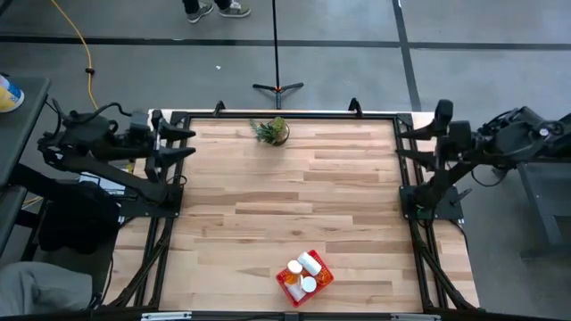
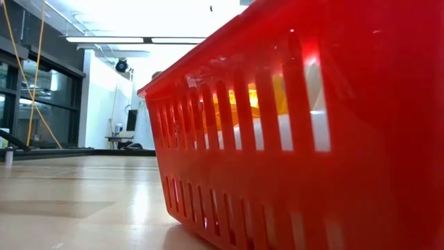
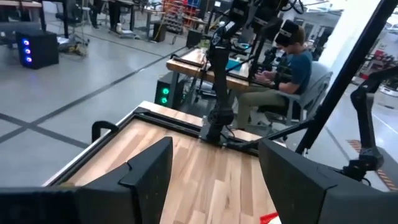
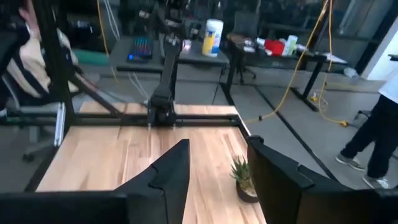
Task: Pick and place pill bottles into a basket
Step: Return to Home Position
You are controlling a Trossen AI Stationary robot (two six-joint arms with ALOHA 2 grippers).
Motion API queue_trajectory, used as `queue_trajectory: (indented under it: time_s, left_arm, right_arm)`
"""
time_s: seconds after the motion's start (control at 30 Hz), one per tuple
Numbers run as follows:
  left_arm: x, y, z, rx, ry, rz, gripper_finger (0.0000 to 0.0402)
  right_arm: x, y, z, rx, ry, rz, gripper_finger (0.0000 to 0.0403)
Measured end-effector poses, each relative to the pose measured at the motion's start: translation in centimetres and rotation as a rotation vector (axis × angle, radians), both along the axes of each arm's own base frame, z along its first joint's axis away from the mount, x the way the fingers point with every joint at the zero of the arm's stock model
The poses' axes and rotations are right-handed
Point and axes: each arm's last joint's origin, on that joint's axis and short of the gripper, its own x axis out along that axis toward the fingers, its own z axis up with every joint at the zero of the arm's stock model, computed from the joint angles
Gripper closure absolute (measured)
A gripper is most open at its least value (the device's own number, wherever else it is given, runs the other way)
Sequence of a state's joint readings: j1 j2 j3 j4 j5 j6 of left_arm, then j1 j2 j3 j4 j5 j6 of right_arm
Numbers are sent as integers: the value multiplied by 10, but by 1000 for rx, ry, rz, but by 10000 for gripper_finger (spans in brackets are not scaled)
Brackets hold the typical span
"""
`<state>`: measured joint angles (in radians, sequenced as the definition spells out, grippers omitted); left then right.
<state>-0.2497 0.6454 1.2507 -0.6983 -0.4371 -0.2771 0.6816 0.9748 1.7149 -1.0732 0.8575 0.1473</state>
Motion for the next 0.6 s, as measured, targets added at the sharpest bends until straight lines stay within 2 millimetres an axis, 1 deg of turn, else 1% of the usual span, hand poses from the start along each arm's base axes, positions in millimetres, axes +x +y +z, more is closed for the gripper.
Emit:
queue_trajectory:
  time_s: [0.17,0.27,0.47,0.6]
  left_arm:
    - [-1,1,-1,13,9,24,131]
    - [-1,1,0,15,5,36,131]
    - [-5,3,-5,41,44,79,131]
    - [-7,4,-16,69,67,76,131]
  right_arm:
    - [-21,-17,-31,60,-108,2,250]
    - [-27,-23,-46,86,-163,-14,249]
    - [-31,-27,-67,104,-202,-64,249]
    - [-26,-23,-82,141,-183,-91,249]
